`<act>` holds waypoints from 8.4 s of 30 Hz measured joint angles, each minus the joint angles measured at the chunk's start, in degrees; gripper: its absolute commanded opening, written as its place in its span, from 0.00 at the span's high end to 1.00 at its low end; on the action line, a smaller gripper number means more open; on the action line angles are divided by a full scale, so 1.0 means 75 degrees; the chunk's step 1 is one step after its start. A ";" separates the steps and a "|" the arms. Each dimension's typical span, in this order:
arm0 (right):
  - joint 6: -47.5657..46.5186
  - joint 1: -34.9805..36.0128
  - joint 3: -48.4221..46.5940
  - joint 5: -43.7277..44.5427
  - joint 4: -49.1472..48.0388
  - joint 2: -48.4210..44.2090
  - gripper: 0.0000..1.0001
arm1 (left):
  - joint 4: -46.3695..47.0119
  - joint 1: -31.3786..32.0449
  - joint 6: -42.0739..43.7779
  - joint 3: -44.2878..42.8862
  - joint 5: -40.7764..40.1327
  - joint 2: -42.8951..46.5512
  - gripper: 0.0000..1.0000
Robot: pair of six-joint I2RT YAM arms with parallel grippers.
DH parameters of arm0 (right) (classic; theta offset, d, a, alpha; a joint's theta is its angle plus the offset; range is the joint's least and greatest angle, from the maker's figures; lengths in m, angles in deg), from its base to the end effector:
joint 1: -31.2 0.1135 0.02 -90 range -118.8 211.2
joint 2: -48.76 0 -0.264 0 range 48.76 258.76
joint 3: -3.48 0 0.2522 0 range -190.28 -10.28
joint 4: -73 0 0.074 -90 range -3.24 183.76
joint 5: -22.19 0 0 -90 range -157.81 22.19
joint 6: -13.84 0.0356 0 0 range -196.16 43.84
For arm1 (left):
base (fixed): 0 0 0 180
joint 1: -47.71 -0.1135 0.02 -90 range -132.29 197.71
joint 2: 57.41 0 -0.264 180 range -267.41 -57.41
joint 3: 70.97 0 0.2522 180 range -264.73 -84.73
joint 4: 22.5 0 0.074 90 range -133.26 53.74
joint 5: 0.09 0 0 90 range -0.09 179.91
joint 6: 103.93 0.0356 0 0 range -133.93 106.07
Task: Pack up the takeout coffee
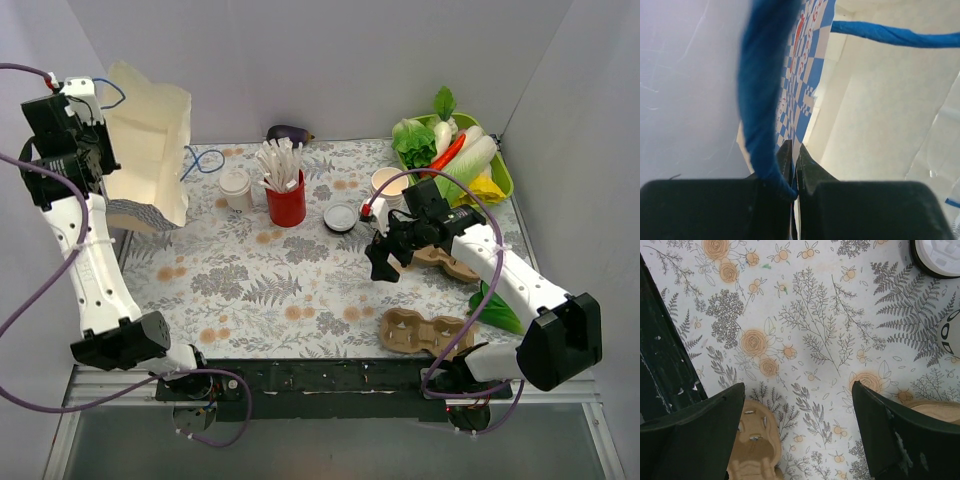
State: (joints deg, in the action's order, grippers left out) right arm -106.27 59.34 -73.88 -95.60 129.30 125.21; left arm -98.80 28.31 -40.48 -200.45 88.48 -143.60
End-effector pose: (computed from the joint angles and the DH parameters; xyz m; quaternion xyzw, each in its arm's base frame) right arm 0.2305 0.1421 0.2873 -0.5135 0.7748 0.2243 0.2927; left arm 0.2619 0.0932 0.4901 -0.3485 0.8068 -0.0188 0.4768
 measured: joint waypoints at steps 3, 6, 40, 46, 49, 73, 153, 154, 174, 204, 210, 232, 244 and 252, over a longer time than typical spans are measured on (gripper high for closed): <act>-0.0003 0.0000 0.0009 0.0003 -0.0055 0.0017 0.05 | 0.0073 0.0003 -0.0009 0.0000 0.0504 0.0595 1.00; -0.0006 0.0000 0.0009 0.0026 -0.0082 0.0073 0.05 | 0.0312 0.0003 0.0085 0.0131 0.1014 0.1084 1.00; 0.0201 -0.1836 -0.1107 -0.0449 0.0571 0.1107 0.07 | -0.0851 0.0828 0.1623 0.2655 0.8518 0.4401 1.00; -0.0055 -0.1851 -0.1186 -0.0431 0.0679 0.1014 0.07 | -0.1626 0.1145 0.2882 0.3462 0.8320 0.4299 1.00; -0.0396 -0.1851 -0.1014 -0.0425 0.0854 0.0670 0.07 | -0.1746 0.1451 0.3372 0.4022 0.8131 0.4229 1.00; -0.3346 -0.1868 0.0822 -0.0440 0.2404 -0.1040 0.08 | -0.1515 0.3981 0.2940 0.3515 0.7134 0.0781 0.29; -0.3940 0.0189 0.3850 0.1475 0.2500 -0.3136 0.48 | 0.3197 0.3500 -0.0711 0.4739 0.6560 0.1711 0.15; -0.3858 0.0254 0.3850 0.1518 0.2460 -0.3136 0.48 | 0.3197 0.3500 -0.0708 0.4741 0.6557 0.1711 0.15; -0.2804 0.1052 0.3850 0.2244 0.1888 -0.3025 0.58 | 0.3177 0.3500 -0.0574 0.4852 0.6449 0.1781 0.14; -0.1399 0.1058 -0.3453 0.2722 0.3701 -0.2769 0.99 | 0.3518 0.3450 -0.0880 0.2707 0.6694 0.1096 0.13; -0.0941 0.1049 -0.6656 0.1801 0.3028 -0.0723 0.99 | 0.3596 0.3445 -0.0985 0.3042 0.6210 0.1032 0.12; 0.0609 0.2314 -0.5843 -0.2544 -0.1457 0.0959 0.99 | 0.2276 0.3430 -0.0915 0.4476 0.5721 0.1950 0.03; -0.0294 0.2567 -0.3439 -0.2072 -0.1687 0.0565 0.99 | 0.1457 0.3512 0.0003 0.4741 0.6248 0.1973 0.03; -0.0877 0.2608 -0.3284 -0.1679 -0.1466 0.0434 0.99 | 0.0737 0.3561 0.0632 0.4739 0.6248 0.1976 0.03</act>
State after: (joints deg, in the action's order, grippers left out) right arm -112.84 78.90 -98.51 -108.19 118.31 128.46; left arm -93.27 55.02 -35.73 -164.91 135.34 -128.78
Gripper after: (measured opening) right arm 0.422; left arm 0.969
